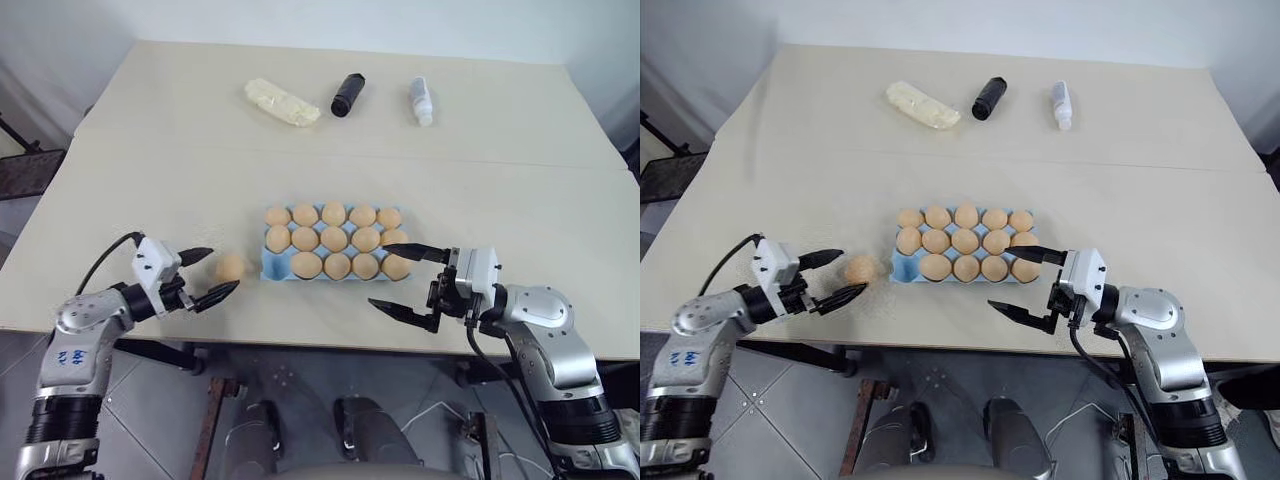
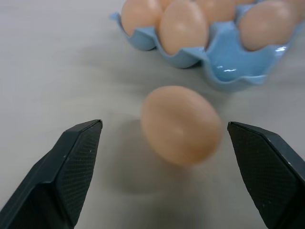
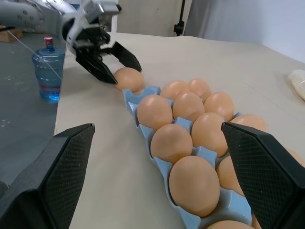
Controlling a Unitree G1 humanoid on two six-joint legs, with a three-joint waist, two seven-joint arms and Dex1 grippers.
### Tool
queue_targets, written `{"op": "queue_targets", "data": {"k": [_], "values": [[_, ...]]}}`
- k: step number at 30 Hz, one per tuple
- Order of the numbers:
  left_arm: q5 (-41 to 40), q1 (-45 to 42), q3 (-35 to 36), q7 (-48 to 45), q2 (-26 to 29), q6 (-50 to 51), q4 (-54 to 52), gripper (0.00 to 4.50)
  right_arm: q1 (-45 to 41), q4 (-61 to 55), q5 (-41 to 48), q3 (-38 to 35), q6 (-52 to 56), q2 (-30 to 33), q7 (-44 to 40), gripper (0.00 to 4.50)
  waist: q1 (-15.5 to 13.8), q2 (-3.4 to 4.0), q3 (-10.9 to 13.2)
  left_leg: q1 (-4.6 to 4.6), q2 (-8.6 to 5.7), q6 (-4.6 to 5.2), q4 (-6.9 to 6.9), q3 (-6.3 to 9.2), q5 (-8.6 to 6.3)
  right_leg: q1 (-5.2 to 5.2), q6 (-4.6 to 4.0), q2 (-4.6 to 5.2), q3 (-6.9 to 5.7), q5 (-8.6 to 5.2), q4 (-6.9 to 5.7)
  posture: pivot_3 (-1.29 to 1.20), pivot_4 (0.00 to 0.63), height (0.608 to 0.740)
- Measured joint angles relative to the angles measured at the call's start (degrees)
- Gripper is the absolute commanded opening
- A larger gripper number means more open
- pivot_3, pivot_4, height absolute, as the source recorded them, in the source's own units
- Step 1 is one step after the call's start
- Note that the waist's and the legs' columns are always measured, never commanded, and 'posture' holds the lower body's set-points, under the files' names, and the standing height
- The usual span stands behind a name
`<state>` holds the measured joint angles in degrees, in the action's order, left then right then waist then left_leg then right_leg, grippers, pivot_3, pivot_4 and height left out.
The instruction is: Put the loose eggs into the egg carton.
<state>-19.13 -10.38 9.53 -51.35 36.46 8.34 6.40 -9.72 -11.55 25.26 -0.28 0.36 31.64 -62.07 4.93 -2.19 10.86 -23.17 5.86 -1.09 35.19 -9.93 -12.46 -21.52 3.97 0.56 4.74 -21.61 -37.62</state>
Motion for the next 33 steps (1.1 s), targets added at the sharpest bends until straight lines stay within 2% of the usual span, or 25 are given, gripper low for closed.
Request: {"op": "queue_targets", "data": {"k": [1,4,9,12,18,25,33], "values": [[0.36,-0.57,-0.73,-0.1,-0.27,-0.57,1.08,4.5,0.03,-0.16,-0.01,0.01,0.13,0.0,0.38,4.46,-0.03,0.0,0.0,0.0,0.01,-0.01,0.0,0.01,0.01,0.0,0.0,0.0,0.0,0.0,0.0,0.0,0.15,0.74],[1.39,-2.29,-2.17,-0.71,-1.05,-2.05,3.69,3.88,0.41,-1.27,-0.01,-0.01,0.51,0.0,1.43,4.5,-0.15,0.0,0.0,0.0,0.01,-0.02,0.01,0.01,0.02,-0.01,0.0,0.0,-0.02,0.0,-0.01,0.0,0.15,0.74],[1.59,-3.82,-2.98,-1.38,-1.92,-4.06,5.84,2.26,1.6,-1.99,-0.03,-0.02,1.0,0.0,2.75,4.5,-0.08,0.0,0.0,0.0,0.01,-0.02,0.05,-0.01,0.02,0.0,0.01,0.0,0.01,0.0,-0.07,0.0,0.15,0.74],[0.76,-4.59,-2.8,-2.13,-2.28,-4.57,5.44,1.73,2.68,-2.9,-0.03,-0.06,1.2,0.04,3.6,4.5,-0.2,0.0,0.0,0.0,0.02,-0.05,0.06,0.03,0.04,0.0,0.01,-0.01,-0.02,0.0,-0.11,0.0,0.15,0.74],[-2.8,-6.95,-3.63,-3.54,-4.12,-1.55,-1.21,1.73,4.92,-4.17,-0.04,-0.18,1.84,0.54,4.94,4.5,-0.27,0.0,0.0,0.0,-0.02,-0.02,0.15,0.02,0.07,0.03,0.05,0.0,-0.02,0.01,-0.18,0.0,0.15,0.74],[-2.03,-11.34,-9.62,-4.65,-7.51,-1.0,-2.38,1.73,6.74,-6.48,-0.11,-0.21,2.22,0.59,6.99,4.5,-0.08,0.0,0.0,0.0,-0.04,-0.02,0.32,0.03,0.1,0.05,0.1,-0.07,0.01,0.04,-0.26,0.0,0.15,0.74],[-0.91,-11.85,-9.42,-5.63,-6.03,-1.62,0.98,4.19,8.08,-8.81,-0.1,-0.21,2.46,0.59,8.94,4.5,-0.14,0.0,0.0,-0.01,0.01,-0.03,0.34,0.05,0.1,0.04,0.1,-0.05,0.02,0.03,-0.29,0.0,0.15,0.74]]}}
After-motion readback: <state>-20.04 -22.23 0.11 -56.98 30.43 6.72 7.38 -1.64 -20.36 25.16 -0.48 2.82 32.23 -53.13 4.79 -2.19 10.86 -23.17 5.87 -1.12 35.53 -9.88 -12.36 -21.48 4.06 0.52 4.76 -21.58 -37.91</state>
